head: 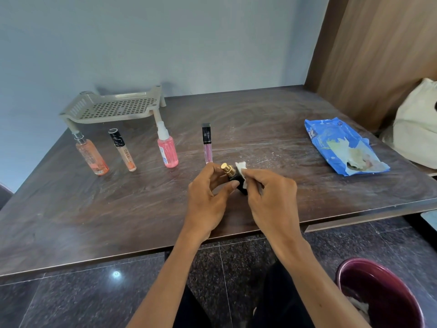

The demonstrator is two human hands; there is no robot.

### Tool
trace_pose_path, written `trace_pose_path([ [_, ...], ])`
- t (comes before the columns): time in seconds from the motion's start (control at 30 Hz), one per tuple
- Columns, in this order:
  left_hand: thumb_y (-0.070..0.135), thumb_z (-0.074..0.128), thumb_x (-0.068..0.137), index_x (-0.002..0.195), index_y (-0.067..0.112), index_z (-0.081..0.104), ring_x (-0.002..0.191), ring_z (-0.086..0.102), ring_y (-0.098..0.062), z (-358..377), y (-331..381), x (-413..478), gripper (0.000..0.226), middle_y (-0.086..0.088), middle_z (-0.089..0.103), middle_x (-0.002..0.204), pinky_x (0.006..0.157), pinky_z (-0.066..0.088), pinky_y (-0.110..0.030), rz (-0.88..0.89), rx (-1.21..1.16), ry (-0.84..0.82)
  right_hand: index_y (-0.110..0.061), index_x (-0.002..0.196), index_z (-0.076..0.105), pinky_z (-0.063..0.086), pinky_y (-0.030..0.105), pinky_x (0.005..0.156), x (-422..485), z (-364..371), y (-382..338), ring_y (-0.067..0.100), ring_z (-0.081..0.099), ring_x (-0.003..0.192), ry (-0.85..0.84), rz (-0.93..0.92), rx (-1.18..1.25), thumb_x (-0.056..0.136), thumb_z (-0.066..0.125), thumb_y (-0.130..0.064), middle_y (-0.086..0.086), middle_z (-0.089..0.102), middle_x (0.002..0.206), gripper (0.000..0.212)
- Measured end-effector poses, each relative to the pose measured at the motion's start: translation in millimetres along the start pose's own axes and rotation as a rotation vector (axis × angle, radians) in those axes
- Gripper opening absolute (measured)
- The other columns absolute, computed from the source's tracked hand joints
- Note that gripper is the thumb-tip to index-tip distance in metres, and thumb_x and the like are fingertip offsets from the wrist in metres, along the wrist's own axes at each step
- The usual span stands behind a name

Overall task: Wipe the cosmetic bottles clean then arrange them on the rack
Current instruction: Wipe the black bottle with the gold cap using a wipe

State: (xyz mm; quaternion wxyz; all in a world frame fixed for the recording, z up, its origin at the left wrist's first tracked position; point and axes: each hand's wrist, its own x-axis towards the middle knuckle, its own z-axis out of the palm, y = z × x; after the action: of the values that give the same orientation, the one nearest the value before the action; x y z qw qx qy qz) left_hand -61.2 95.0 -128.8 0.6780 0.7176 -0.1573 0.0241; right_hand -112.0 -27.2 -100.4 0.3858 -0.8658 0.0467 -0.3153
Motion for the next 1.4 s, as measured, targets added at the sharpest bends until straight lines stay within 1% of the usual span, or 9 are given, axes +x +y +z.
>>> trace_pose_path([
  [0.13, 0.009, 0.074, 0.089, 0.104, 0.010, 0.064, 0.105, 0.071, -0.009, 1.9, 1.4, 0.1, 0.018, 0.001, 0.076, 0.104, 0.097, 0.057, -0.042, 0.010, 0.040, 0.004, -0.012, 0.099, 0.077, 0.052, 0.027, 0.072, -8.3, -6.6, 15.3, 0.009, 0.067, 0.074, -0.024, 0.117, -0.026, 0.091, 0.060, -0.003, 0.000, 0.075, 0.082, 0.021],
  [0.3, 0.009, 0.074, 0.089, 0.104, 0.008, 0.064, 0.104, 0.071, -0.010, 1.3, 2.5, -0.3, 0.018, 0.000, 0.075, 0.104, 0.098, 0.056, -0.040, 0.040, 0.063, 0.000, -0.011, 0.104, 0.075, 0.047, 0.004, 0.073, 1.7, -6.2, -2.8, -0.001, 0.063, 0.078, -0.040, 0.057, 0.025, 0.092, 0.060, -0.005, -0.003, 0.075, 0.091, 0.021],
  [0.37, 0.005, 0.074, 0.088, 0.105, 0.008, 0.064, 0.105, 0.071, -0.011, 1.0, 2.4, -0.1, 0.019, 0.000, 0.075, 0.104, 0.099, 0.055, -0.041, 0.039, 0.057, -0.002, -0.011, 0.108, 0.074, 0.046, 0.002, 0.076, 4.3, -3.3, -9.3, 0.000, 0.065, 0.085, -0.034, 0.000, 0.030, 0.093, 0.060, -0.004, -0.003, 0.075, 0.097, 0.022],
  [0.57, 0.013, 0.076, 0.087, 0.104, 0.015, 0.065, 0.109, 0.070, -0.010, 0.9, -1.0, 1.1, 0.020, 0.003, 0.076, 0.107, 0.098, 0.055, -0.047, 0.009, 0.063, 0.001, -0.009, 0.096, 0.077, 0.056, 0.038, 0.073, -7.4, -3.9, 14.2, 0.013, 0.069, 0.077, -0.007, 0.053, -0.043, 0.091, 0.060, -0.003, 0.002, 0.075, 0.084, 0.019],
  [0.67, 0.012, 0.076, 0.087, 0.104, 0.014, 0.065, 0.109, 0.070, -0.010, 1.7, -1.2, 1.6, 0.020, 0.002, 0.076, 0.108, 0.099, 0.055, -0.046, 0.009, 0.060, -0.001, -0.005, 0.088, 0.075, 0.055, 0.044, 0.071, -5.6, -5.7, 16.9, 0.021, 0.068, 0.074, -0.041, 0.089, -0.059, 0.091, 0.058, -0.002, 0.008, 0.074, 0.078, 0.018],
  [0.87, 0.001, 0.072, 0.089, 0.106, 0.008, 0.064, 0.106, 0.071, -0.015, 0.7, 1.0, -0.5, 0.020, -0.002, 0.075, 0.106, 0.099, 0.056, -0.043, 0.025, 0.004, -0.015, -0.011, 0.108, 0.074, 0.053, 0.016, 0.078, 10.1, 0.2, -15.2, 0.006, 0.068, 0.086, -0.040, -0.046, 0.007, 0.092, 0.058, -0.001, 0.000, 0.075, 0.098, 0.024],
  [1.1, 0.010, 0.075, 0.088, 0.101, 0.018, 0.065, 0.107, 0.070, -0.009, 2.1, 1.3, 0.0, 0.018, 0.004, 0.076, 0.106, 0.100, 0.055, -0.043, 0.012, 0.037, -0.006, -0.006, 0.087, 0.074, 0.054, 0.043, 0.068, -6.7, -2.7, 22.9, 0.021, 0.067, 0.072, -0.050, 0.114, -0.072, 0.091, 0.057, -0.004, 0.006, 0.073, 0.075, 0.018],
  [1.23, 0.012, 0.075, 0.088, 0.103, 0.013, 0.065, 0.106, 0.071, -0.009, 1.8, 1.7, -0.3, 0.018, 0.003, 0.076, 0.105, 0.098, 0.056, -0.040, 0.033, 0.055, -0.005, -0.007, 0.087, 0.075, 0.054, 0.040, 0.069, -1.0, -2.8, 12.4, 0.016, 0.067, 0.072, -0.057, 0.086, -0.067, 0.091, 0.056, -0.004, 0.004, 0.073, 0.076, 0.020],
  [1.4, 0.003, 0.073, 0.089, 0.108, 0.009, 0.064, 0.106, 0.071, -0.012, -0.2, 2.3, -1.5, 0.021, 0.001, 0.075, 0.105, 0.097, 0.057, -0.036, 0.034, 0.038, -0.019, -0.011, 0.110, 0.074, 0.055, 0.019, 0.079, 6.1, 2.5, -13.1, 0.005, 0.068, 0.090, -0.039, -0.046, -0.010, 0.093, 0.057, -0.002, -0.002, 0.074, 0.101, 0.026],
])
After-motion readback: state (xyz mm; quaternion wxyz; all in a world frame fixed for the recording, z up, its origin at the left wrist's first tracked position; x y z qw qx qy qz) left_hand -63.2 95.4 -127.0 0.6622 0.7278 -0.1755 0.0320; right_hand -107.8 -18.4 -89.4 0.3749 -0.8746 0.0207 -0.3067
